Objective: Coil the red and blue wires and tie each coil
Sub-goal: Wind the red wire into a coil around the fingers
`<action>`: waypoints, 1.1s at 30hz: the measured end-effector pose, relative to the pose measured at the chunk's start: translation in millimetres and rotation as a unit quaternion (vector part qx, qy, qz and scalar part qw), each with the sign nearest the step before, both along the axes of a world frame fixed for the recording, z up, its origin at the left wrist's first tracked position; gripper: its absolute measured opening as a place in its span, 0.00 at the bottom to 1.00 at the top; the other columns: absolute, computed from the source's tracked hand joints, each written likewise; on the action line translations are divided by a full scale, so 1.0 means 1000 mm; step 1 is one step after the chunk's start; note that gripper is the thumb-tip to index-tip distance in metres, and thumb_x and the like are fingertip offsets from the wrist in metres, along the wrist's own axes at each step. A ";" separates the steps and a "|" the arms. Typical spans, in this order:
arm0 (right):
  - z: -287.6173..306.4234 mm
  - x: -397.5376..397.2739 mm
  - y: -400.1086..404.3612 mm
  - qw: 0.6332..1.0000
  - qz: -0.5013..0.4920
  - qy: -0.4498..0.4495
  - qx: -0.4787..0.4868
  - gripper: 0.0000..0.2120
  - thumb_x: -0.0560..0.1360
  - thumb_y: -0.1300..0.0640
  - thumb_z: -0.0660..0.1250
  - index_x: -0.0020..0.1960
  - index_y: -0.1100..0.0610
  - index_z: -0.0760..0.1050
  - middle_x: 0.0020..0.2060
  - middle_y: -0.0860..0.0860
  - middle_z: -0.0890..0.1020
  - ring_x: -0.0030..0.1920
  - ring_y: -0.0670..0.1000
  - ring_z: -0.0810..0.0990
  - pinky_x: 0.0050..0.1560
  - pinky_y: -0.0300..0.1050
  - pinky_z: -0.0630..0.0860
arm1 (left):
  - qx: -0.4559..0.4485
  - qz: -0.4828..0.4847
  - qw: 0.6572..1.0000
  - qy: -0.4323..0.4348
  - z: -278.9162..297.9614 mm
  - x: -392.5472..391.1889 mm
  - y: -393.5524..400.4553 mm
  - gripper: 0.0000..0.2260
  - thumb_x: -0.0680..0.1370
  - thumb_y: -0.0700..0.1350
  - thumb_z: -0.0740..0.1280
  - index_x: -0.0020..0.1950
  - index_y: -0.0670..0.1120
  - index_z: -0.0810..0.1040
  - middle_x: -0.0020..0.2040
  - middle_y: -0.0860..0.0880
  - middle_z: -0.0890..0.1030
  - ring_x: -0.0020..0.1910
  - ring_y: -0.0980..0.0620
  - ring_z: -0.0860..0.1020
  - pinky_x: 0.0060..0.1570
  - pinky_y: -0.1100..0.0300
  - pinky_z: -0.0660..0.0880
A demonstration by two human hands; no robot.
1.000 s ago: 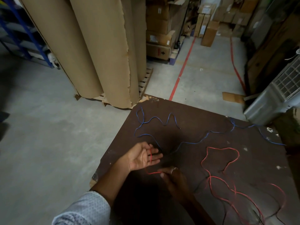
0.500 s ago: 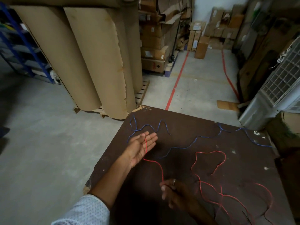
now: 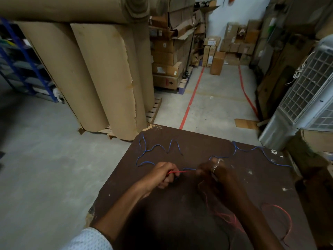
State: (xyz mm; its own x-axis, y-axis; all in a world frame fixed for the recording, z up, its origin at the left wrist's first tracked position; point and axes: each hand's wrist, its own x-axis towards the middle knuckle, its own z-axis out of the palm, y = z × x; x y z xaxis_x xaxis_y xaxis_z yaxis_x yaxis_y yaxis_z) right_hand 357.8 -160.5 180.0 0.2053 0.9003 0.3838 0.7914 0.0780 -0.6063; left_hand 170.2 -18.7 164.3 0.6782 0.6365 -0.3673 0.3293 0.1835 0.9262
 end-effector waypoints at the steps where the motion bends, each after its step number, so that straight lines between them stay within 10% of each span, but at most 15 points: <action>1: 0.004 0.004 0.003 0.999 -0.011 -0.033 0.020 0.06 0.75 0.56 0.70 0.50 0.47 0.80 0.45 0.49 0.81 0.45 0.53 0.81 0.44 0.52 0.78 | -0.015 -0.012 1.000 0.000 0.005 0.001 -0.006 0.19 0.84 0.52 0.55 0.39 0.47 0.77 0.25 0.51 0.65 0.23 0.55 0.60 0.26 0.61 0.53; 9: -0.031 0.015 0.031 0.990 -0.127 0.003 0.055 0.08 0.80 0.57 0.63 0.47 0.53 0.81 0.42 0.45 0.79 0.44 0.46 0.76 0.50 0.42 0.72 | -0.149 0.037 0.969 -0.195 0.035 0.008 -0.025 0.12 0.81 0.48 0.56 0.41 0.47 0.71 0.26 0.52 0.60 0.20 0.57 0.57 0.24 0.62 0.50; 13: -0.052 -0.027 0.011 0.931 -0.065 0.357 -0.029 0.10 0.82 0.58 0.65 0.44 0.56 0.80 0.31 0.45 0.82 0.34 0.38 0.80 0.45 0.36 0.78 | -0.129 0.076 0.950 -0.273 0.056 0.021 -0.037 0.10 0.83 0.45 0.56 0.47 0.43 0.72 0.29 0.49 0.66 0.24 0.53 0.64 0.25 0.62 0.59; 16: -0.048 -0.060 0.015 0.884 -0.026 0.467 -0.026 0.26 0.75 0.35 0.67 0.40 0.60 0.77 0.25 0.47 0.73 0.26 0.41 0.70 0.28 0.35 0.66 | -0.144 0.099 0.915 -0.363 0.068 0.030 -0.039 0.08 0.84 0.43 0.56 0.51 0.42 0.72 0.35 0.43 0.78 0.32 0.47 0.78 0.34 0.56 0.78; 22: -0.057 -0.077 -0.010 0.916 0.005 0.392 -0.084 0.19 0.80 0.48 0.61 0.46 0.60 0.84 0.22 0.42 0.75 0.26 0.38 0.72 0.30 0.29 0.66 | -0.035 0.139 0.910 -0.389 0.059 0.035 -0.012 0.07 0.85 0.41 0.54 0.54 0.44 0.71 0.57 0.38 0.84 0.55 0.41 0.83 0.60 0.48 0.77; 27: -0.019 -0.063 -0.037 0.915 0.051 0.384 -0.112 0.24 0.74 0.41 0.71 0.52 0.63 0.83 0.26 0.45 0.74 0.29 0.40 0.71 0.30 0.33 0.67 | 0.107 0.172 0.930 -0.306 0.031 0.032 0.011 0.06 0.84 0.46 0.56 0.53 0.45 0.69 0.50 0.41 0.84 0.44 0.47 0.84 0.46 0.58 0.79; 30: 0.026 -0.049 -0.047 0.927 0.113 0.334 -0.128 0.08 0.80 0.56 0.68 0.54 0.56 0.84 0.29 0.47 0.78 0.30 0.39 0.74 0.31 0.33 0.68 | 0.179 0.126 0.946 -0.238 0.020 0.031 0.004 0.09 0.81 0.49 0.56 0.53 0.44 0.69 0.43 0.43 0.81 0.35 0.48 0.81 0.38 0.59 0.76; 33: 0.066 -0.033 -0.042 0.972 0.112 0.200 -0.050 0.11 0.80 0.50 0.67 0.40 0.43 0.81 0.27 0.47 0.77 0.28 0.38 0.73 0.30 0.33 0.66 | 0.223 0.048 0.956 -0.183 0.015 0.030 -0.014 0.10 0.83 0.50 0.56 0.51 0.47 0.73 0.35 0.47 0.76 0.32 0.48 0.73 0.35 0.53 0.70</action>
